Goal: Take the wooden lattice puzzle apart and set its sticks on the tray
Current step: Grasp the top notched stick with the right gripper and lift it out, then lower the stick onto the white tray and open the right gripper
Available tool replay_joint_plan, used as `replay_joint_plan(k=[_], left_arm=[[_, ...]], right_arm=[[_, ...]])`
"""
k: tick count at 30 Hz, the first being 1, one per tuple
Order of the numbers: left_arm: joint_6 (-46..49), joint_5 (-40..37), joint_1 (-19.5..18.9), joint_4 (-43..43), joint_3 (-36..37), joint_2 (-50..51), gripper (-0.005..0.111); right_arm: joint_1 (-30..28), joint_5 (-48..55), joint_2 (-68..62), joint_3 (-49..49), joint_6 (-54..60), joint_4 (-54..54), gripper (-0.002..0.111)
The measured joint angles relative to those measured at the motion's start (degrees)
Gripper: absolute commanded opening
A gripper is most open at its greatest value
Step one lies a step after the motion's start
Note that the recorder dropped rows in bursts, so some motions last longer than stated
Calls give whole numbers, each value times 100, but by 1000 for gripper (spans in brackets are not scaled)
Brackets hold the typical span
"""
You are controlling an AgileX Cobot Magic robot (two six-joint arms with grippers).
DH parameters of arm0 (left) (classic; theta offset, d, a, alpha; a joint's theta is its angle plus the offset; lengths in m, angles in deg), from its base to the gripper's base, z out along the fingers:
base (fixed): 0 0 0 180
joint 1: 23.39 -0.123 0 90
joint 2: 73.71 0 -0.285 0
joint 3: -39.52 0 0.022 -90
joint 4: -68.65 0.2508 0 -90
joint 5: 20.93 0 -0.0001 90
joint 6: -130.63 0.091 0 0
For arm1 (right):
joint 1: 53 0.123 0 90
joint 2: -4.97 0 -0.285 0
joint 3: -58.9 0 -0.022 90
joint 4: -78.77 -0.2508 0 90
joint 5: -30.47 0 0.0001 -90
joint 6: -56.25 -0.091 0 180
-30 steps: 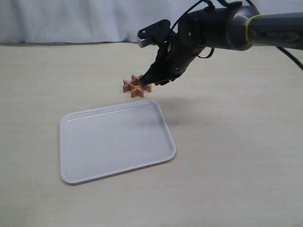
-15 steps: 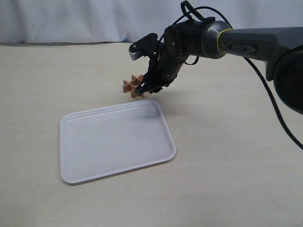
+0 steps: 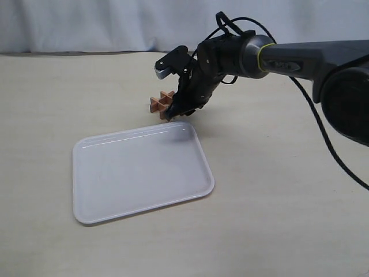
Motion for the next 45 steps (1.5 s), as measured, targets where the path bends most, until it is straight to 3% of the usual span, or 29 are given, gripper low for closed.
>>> replay_joint_plan(k=[6, 14, 38, 42, 45], left_arm=[[0, 0, 0, 0, 0, 0, 0], [0, 0, 0, 0, 0, 0, 0], [0, 0, 0, 0, 0, 0, 0], [0, 0, 0, 0, 0, 0, 0], [0, 0, 0, 0, 0, 0, 0]], right_arm=[[0, -154, -110, 12, 0, 0, 37], [0, -205, -140, 22, 381, -97, 4], [0, 257, 316, 34, 717, -176, 4], [0, 609, 638, 34, 945, -651, 4], [0, 1341, 968, -150, 1879, -1767, 4]])
